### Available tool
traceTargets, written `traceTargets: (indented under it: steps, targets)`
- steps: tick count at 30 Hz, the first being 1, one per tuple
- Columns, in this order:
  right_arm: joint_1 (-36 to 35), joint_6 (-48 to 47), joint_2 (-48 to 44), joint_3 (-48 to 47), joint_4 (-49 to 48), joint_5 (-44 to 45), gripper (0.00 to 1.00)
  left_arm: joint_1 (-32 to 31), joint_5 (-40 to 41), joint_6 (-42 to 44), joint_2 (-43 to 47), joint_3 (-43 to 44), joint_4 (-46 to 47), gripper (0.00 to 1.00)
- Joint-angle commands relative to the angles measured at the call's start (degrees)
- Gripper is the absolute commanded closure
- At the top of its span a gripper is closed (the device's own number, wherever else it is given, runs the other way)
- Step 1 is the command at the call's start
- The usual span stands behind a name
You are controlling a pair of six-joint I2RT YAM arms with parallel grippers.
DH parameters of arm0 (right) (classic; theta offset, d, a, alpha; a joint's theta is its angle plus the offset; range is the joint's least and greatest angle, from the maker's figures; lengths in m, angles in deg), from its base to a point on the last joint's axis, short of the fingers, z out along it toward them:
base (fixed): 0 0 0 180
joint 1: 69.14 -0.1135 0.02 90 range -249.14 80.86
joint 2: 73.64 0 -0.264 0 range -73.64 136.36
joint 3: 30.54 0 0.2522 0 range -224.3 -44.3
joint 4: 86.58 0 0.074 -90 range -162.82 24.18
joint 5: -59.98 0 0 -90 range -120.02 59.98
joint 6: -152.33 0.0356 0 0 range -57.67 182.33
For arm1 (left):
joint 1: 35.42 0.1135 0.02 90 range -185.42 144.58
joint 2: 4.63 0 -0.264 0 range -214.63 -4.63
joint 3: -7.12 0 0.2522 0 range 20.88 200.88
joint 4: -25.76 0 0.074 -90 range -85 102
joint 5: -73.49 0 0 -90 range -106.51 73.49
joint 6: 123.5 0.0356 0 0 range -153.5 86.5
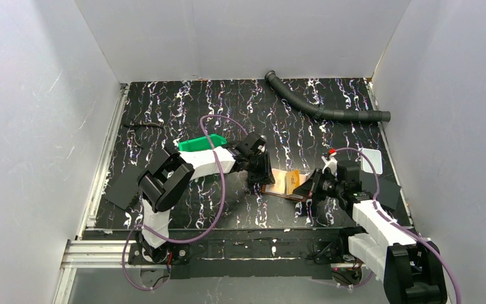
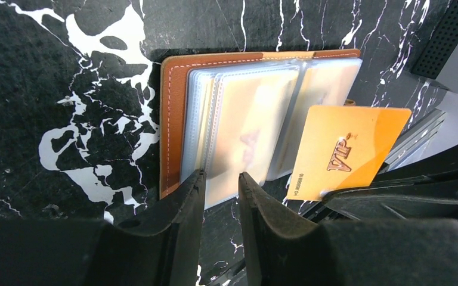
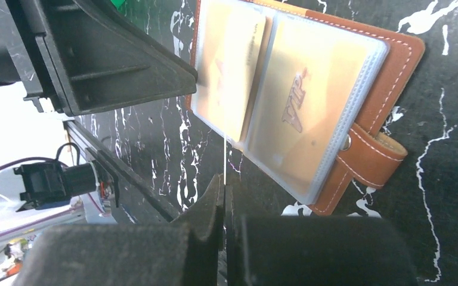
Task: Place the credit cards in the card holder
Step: Insert the credit card into the card holder.
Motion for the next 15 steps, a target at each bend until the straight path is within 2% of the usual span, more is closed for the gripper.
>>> traceTargets:
  steps: [1, 5, 15]
  targets:
    - [1.67, 0.57, -0.49, 1.16, -3.65, -3.47, 0.99, -0.20, 3.49, 1.64, -2.05, 1.87, -6.84, 0.73]
    - [2.60, 0.22, 1.65, 1.80, -3.11, -5.74, 0.99, -0.20, 4.16, 1.60, -3.06, 2.28, -8.95, 0.73]
    - [3.70, 0.57, -1.19, 3.99, -1.48, -6.04, 0.99, -0.18, 4.58, 1.41, -4.53, 3.36, -12.23, 0.74]
